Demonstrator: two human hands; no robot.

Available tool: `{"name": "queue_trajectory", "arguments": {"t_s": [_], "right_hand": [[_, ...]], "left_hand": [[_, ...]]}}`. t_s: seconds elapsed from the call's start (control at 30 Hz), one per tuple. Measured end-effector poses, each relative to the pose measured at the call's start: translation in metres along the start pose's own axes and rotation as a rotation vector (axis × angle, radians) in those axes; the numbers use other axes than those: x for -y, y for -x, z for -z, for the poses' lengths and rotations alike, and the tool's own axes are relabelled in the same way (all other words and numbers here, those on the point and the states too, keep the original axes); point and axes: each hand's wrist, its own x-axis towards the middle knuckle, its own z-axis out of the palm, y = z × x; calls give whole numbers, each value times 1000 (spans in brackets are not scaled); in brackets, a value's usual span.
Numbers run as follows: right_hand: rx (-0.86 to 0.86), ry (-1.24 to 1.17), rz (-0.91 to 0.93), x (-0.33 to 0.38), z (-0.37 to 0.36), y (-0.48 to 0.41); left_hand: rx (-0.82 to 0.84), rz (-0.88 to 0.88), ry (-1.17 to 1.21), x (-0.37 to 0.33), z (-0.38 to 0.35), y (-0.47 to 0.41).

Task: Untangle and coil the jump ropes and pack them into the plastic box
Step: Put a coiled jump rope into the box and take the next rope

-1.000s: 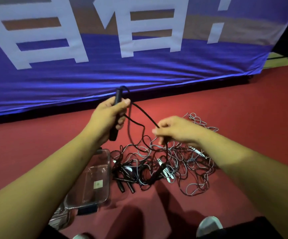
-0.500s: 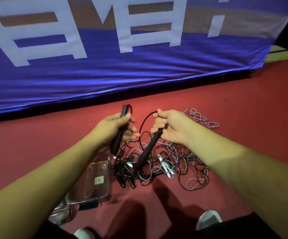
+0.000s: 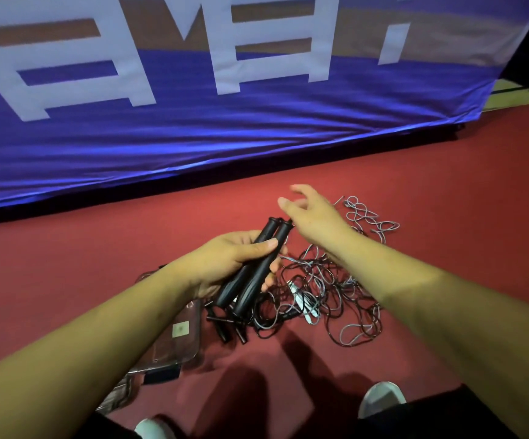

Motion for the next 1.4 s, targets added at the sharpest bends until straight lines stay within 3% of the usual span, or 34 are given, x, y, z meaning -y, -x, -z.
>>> {"name": "queue_trajectory", "arguments": {"t_s": [0.07, 0.2, 0.33, 0.53, 0.67, 0.9, 1.07, 1.2, 1.4], "right_hand": [[118, -188, 80, 2, 1, 3], [205, -214, 180, 4, -1, 6], [253, -341, 145, 9, 3, 6], [224, -463, 109, 9, 25, -7], [257, -485, 113, 5, 31, -11], [238, -497, 96, 2, 29, -13], [307, -585, 53, 0, 26, -16], [513, -358, 11, -8, 20, -4], [464, -438, 37, 7, -9, 14]], "left_hand": [[16, -13, -7, -2, -1, 1], [-8, -33, -52, -7, 0, 3], [-36, -17, 2, -7, 1, 5], [193, 162, 195, -11, 12, 18], [192, 160, 306, -9, 7, 14], [35, 132, 190, -8, -6, 9], [-54, -103, 288, -17, -6, 2], [-315, -377, 404, -36, 8, -2], [-643, -485, 627, -38, 28, -8]]}}
